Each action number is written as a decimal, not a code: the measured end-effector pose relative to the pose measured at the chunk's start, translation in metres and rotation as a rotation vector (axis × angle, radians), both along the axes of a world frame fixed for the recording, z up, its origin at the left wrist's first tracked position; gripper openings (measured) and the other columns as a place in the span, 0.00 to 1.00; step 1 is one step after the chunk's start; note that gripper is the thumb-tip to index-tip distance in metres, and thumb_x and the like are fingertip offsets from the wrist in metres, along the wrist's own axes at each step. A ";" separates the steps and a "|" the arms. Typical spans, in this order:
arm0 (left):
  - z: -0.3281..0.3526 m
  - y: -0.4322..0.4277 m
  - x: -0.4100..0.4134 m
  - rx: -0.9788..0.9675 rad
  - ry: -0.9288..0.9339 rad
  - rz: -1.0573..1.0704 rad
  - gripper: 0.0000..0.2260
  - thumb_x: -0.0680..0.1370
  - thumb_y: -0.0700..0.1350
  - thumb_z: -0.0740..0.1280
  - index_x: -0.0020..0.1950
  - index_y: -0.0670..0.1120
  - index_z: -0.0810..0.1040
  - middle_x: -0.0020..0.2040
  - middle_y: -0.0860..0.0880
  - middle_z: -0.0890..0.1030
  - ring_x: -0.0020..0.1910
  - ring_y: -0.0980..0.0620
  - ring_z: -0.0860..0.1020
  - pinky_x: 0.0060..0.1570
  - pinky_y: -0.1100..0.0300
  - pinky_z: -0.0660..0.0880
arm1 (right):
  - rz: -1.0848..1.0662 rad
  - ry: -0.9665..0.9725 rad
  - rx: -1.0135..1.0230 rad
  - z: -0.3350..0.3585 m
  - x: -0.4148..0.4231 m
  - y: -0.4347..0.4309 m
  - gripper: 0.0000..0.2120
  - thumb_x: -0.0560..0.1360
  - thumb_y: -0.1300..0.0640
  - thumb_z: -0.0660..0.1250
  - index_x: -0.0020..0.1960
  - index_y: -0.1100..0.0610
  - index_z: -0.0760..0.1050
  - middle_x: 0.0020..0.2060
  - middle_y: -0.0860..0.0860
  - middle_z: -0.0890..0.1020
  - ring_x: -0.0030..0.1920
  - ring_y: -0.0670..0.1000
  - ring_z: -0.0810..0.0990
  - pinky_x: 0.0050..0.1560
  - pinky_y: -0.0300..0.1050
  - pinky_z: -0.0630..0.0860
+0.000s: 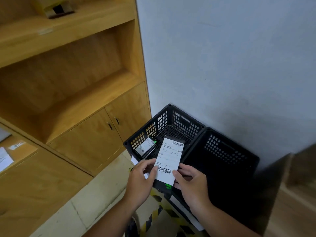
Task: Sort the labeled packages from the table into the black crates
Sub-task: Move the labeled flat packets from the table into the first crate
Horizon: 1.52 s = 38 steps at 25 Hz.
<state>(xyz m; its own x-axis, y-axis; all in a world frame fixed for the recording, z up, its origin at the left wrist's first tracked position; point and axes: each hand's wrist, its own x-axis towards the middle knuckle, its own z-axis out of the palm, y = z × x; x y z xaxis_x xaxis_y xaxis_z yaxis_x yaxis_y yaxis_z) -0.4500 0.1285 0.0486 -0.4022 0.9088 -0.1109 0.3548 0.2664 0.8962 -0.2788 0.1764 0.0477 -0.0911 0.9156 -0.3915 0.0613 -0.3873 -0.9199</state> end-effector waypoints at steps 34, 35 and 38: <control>-0.024 0.190 -0.271 -0.083 0.025 -0.411 0.09 0.80 0.50 0.71 0.59 0.59 0.80 0.47 0.58 0.78 0.46 0.55 0.78 0.38 0.63 0.81 | -0.298 -0.016 -0.037 -0.012 -0.252 0.116 0.12 0.77 0.66 0.72 0.58 0.54 0.83 0.47 0.51 0.89 0.48 0.50 0.88 0.46 0.46 0.85; -0.027 0.197 -0.282 -0.086 0.025 -0.439 0.09 0.80 0.50 0.71 0.60 0.59 0.80 0.47 0.59 0.77 0.46 0.55 0.77 0.38 0.63 0.80 | -0.324 -0.017 -0.049 -0.014 -0.263 0.119 0.13 0.76 0.67 0.72 0.57 0.54 0.83 0.47 0.51 0.89 0.48 0.51 0.88 0.47 0.47 0.85; -0.035 0.214 -0.312 -0.086 0.029 -0.554 0.10 0.80 0.51 0.71 0.61 0.58 0.80 0.47 0.61 0.76 0.46 0.57 0.77 0.43 0.57 0.83 | -0.420 -0.036 -0.066 -0.020 -0.293 0.121 0.12 0.76 0.66 0.73 0.57 0.54 0.84 0.47 0.52 0.89 0.49 0.52 0.88 0.49 0.51 0.86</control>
